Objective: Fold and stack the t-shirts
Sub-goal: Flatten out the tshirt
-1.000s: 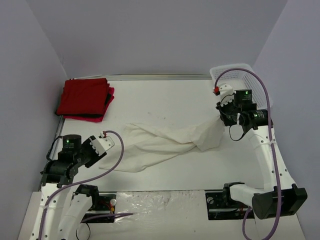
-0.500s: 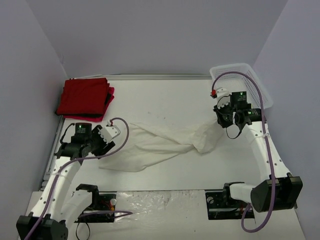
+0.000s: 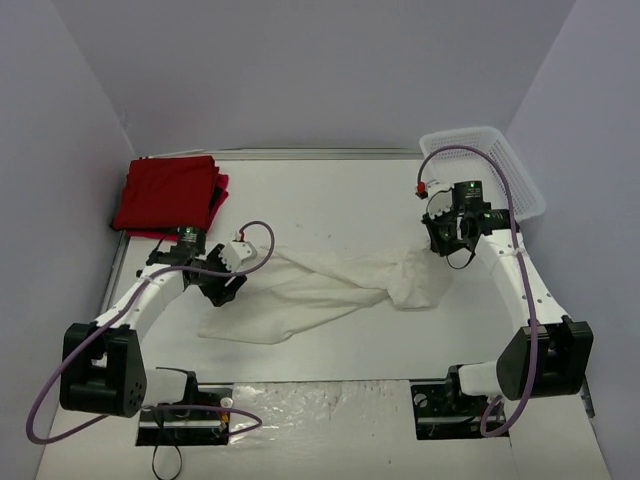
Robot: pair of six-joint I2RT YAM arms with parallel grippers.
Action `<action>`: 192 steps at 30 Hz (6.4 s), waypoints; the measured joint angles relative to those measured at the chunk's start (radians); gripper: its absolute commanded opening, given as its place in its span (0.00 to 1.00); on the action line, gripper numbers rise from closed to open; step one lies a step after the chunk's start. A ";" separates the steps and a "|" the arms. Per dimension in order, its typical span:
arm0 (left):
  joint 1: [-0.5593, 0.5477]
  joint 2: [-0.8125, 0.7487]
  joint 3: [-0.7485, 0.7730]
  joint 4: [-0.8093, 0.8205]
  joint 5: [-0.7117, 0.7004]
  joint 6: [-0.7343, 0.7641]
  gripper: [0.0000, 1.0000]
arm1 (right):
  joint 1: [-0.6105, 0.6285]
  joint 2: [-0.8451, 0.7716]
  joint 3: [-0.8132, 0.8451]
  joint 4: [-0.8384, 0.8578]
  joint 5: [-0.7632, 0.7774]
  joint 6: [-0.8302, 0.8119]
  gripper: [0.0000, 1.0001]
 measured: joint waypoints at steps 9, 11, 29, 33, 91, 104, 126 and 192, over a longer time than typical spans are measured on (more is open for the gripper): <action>-0.012 0.100 0.000 0.040 0.030 0.010 0.59 | -0.001 0.024 0.000 0.000 0.000 0.000 0.00; -0.018 0.116 0.000 0.041 0.034 0.011 0.53 | -0.001 0.027 0.000 0.000 0.000 0.000 0.00; -0.082 0.174 0.049 0.021 -0.007 -0.004 0.02 | -0.002 0.043 0.000 0.001 0.002 0.000 0.00; -0.082 0.032 0.054 0.030 -0.082 -0.040 0.02 | -0.005 0.043 0.001 0.001 0.010 0.000 0.00; -0.252 0.621 0.472 0.167 -0.105 -0.045 0.47 | -0.027 0.158 -0.006 0.027 -0.011 -0.003 0.00; -0.254 0.636 0.509 0.152 -0.112 -0.042 0.48 | -0.027 0.177 -0.022 0.034 -0.025 -0.004 0.00; -0.254 0.654 0.571 0.113 -0.115 -0.028 0.48 | -0.027 0.233 -0.030 0.046 -0.045 -0.010 0.00; -0.292 0.356 0.626 -0.034 -0.365 -0.019 0.02 | -0.032 0.219 0.139 -0.012 -0.051 -0.068 0.00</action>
